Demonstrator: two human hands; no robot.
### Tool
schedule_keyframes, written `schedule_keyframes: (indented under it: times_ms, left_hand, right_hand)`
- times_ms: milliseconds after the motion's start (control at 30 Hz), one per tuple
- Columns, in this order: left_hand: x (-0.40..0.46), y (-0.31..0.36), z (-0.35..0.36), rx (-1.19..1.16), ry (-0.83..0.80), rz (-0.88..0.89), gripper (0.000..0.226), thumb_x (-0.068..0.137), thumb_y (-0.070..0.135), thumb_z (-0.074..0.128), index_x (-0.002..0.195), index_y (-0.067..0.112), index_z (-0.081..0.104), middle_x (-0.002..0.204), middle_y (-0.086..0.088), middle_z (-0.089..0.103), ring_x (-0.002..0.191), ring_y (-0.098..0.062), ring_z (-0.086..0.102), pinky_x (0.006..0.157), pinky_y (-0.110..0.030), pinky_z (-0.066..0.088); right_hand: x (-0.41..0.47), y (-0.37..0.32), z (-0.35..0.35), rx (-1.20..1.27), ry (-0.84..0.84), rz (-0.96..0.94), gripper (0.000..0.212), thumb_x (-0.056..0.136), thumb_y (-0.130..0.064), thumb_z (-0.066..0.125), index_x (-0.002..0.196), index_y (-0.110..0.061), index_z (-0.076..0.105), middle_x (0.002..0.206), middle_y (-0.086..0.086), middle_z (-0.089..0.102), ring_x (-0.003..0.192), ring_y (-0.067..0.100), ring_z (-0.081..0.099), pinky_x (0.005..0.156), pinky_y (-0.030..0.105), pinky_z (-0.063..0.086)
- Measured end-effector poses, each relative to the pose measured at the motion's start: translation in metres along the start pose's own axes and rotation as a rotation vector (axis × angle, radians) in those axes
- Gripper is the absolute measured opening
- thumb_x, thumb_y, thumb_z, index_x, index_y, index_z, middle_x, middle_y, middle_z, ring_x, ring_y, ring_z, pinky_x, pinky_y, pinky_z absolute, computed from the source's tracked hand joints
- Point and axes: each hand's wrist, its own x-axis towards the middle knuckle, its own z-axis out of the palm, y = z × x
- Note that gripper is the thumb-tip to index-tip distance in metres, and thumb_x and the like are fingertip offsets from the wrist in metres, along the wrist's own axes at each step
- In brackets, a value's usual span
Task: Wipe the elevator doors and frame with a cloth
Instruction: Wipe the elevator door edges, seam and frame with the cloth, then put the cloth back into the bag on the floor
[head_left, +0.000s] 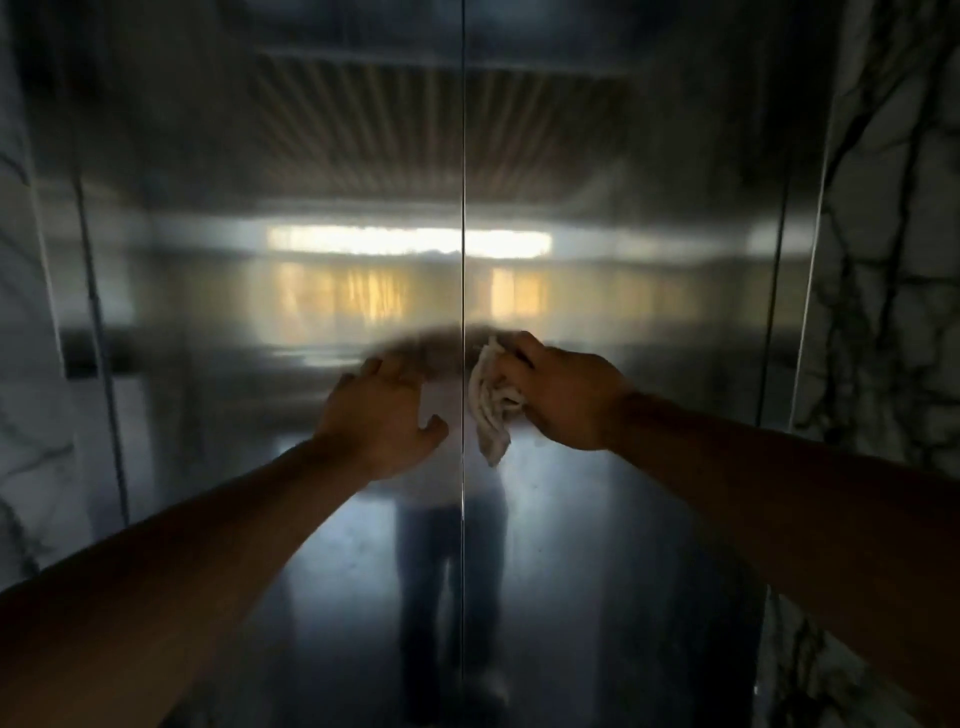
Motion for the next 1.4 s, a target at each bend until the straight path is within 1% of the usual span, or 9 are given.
schedule_keyframes:
  times_ms: [67,133,267,533,700,800,1000,1200,1400]
  left_hand:
    - [0.008,0.007,-0.045,0.039,0.026,-0.006,0.076,0.074,0.063,0.036,0.134,0.017,0.049,0.127,-0.011,0.055,0.114,-0.031,0.052,0.087,-0.043,0.045]
    - [0.012,0.015,-0.088,0.071,0.076,0.007,0.075,0.073,0.063,0.033,0.131,0.019,0.049,0.125,-0.01,0.055,0.114,-0.031,0.052,0.086,-0.043,0.045]
    - [0.007,0.035,-0.159,0.164,0.112,0.001,0.081,0.071,0.067,0.026,0.13,0.016,0.048,0.128,-0.01,0.053,0.118,-0.03,0.051,0.087,-0.042,0.044]
    - [-0.015,0.062,-0.219,0.28,0.086,-0.001,0.073,0.079,0.063,0.038,0.133,0.015,0.047,0.131,-0.011,0.05,0.121,-0.03,0.048,0.092,-0.043,0.044]
    - [-0.022,0.088,-0.229,0.238,0.094,0.022,0.068,0.082,0.057,0.044,0.136,0.016,0.046,0.139,-0.014,0.047,0.129,-0.032,0.041,0.101,-0.044,0.038]
    - [-0.026,0.112,-0.232,0.173,0.113,0.072,0.066,0.083,0.056,0.046,0.136,0.016,0.045,0.139,-0.014,0.047,0.13,-0.032,0.04,0.102,-0.044,0.038]
    - [-0.043,0.158,-0.232,0.114,0.139,0.239,0.067,0.085,0.054,0.046,0.141,0.017,0.038,0.143,-0.013,0.044,0.132,-0.032,0.039,0.105,-0.044,0.036]
    - [-0.072,0.237,-0.23,-0.104,0.104,0.303,0.076,0.084,0.057,0.049,0.147,0.018,0.031,0.145,-0.013,0.044,0.131,-0.034,0.041,0.103,-0.046,0.035]
    - [-0.111,0.329,-0.244,-0.225,0.07,0.432,0.075,0.083,0.058,0.05,0.142,0.015,0.038,0.137,-0.015,0.049,0.124,-0.036,0.046,0.099,-0.046,0.04]
  right_hand:
    - [0.0,0.01,-0.039,-0.034,0.03,0.013,0.066,0.082,-0.018,0.062,0.141,-0.018,0.031,0.135,0.009,0.034,0.09,0.031,0.059,0.053,0.033,0.04]
    - [-0.003,0.018,-0.073,-0.041,0.071,0.037,0.067,0.082,-0.016,0.061,0.141,-0.018,0.029,0.127,0.01,0.036,0.089,0.032,0.058,0.051,0.033,0.036]
    - [-0.018,0.03,-0.12,-0.005,0.155,0.066,0.067,0.082,-0.015,0.06,0.141,-0.017,0.028,0.125,0.01,0.037,0.091,0.032,0.058,0.052,0.034,0.034]
    - [-0.052,0.032,-0.155,0.096,0.227,0.125,0.068,0.082,-0.01,0.057,0.141,-0.018,0.024,0.124,0.011,0.034,0.088,0.033,0.056,0.052,0.036,0.04]
    - [-0.102,0.036,-0.169,0.015,0.149,0.18,0.069,0.087,-0.01,0.054,0.145,-0.014,0.018,0.127,0.013,0.034,0.09,0.033,0.057,0.054,0.038,0.045]
    - [-0.139,0.043,-0.183,0.007,0.098,0.225,0.078,0.086,-0.012,0.06,0.148,-0.016,0.014,0.132,0.013,0.032,0.1,0.033,0.055,0.068,0.044,0.054]
    - [-0.209,0.044,-0.221,-0.095,0.014,0.331,0.078,0.087,-0.012,0.059,0.148,-0.018,0.01,0.137,0.013,0.029,0.113,0.039,0.051,0.081,0.049,0.054]
    - [-0.3,0.034,-0.259,-0.215,-0.129,0.468,0.07,0.089,-0.016,0.056,0.146,-0.022,0.016,0.147,0.016,0.019,0.114,0.046,0.051,0.081,0.053,0.054]
    - [-0.391,0.039,-0.307,-0.322,-0.225,0.52,0.065,0.089,-0.011,0.054,0.144,-0.018,0.021,0.145,0.018,0.021,0.099,0.043,0.058,0.069,0.048,0.054]
